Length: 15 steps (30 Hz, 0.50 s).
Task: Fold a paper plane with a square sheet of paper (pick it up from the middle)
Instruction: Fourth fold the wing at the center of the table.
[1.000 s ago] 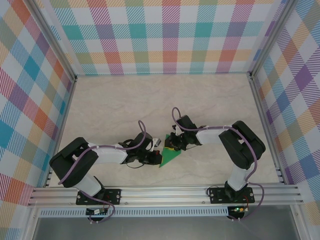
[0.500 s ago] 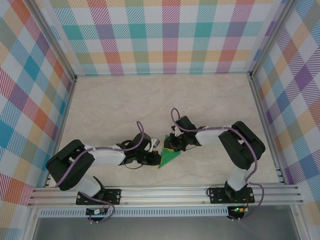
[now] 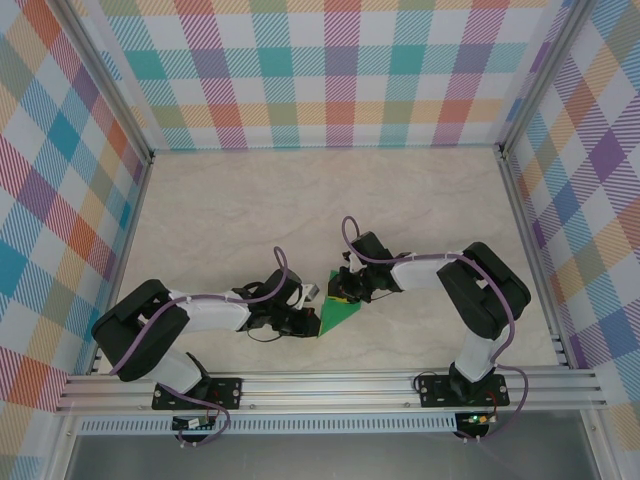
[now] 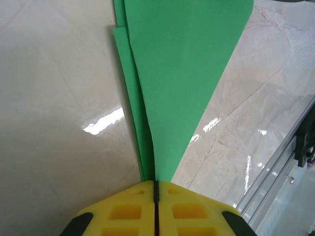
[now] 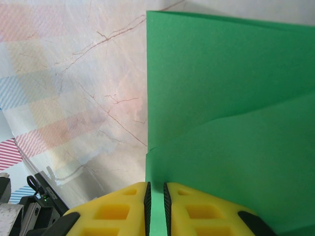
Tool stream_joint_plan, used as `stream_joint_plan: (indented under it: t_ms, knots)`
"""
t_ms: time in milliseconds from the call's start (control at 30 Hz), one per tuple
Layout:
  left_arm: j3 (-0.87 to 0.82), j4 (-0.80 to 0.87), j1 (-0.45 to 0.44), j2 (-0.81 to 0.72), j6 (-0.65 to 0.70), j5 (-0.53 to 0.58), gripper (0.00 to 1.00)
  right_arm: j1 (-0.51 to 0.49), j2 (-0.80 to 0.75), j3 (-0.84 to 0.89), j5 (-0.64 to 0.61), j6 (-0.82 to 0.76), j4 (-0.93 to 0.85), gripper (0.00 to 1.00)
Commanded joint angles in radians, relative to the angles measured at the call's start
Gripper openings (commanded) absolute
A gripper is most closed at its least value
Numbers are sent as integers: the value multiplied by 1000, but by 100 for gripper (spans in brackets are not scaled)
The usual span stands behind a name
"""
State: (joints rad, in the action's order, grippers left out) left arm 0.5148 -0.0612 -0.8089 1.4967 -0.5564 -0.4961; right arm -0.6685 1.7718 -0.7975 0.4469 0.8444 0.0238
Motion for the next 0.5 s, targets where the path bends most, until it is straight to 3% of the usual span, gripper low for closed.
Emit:
stream_joint_plan:
  t_ms: [0,267,467]
  knots:
    - [0,149,-2,20,24,19,5,3,52,57,-99,-21,-138,18]
    - [1,245,-3,12,15,54,2,4,54,52,-109,-19,-148,18]
    - [-2,285,-3,-123,-13,54,11,2,58,53,-112,-19,-150,18]
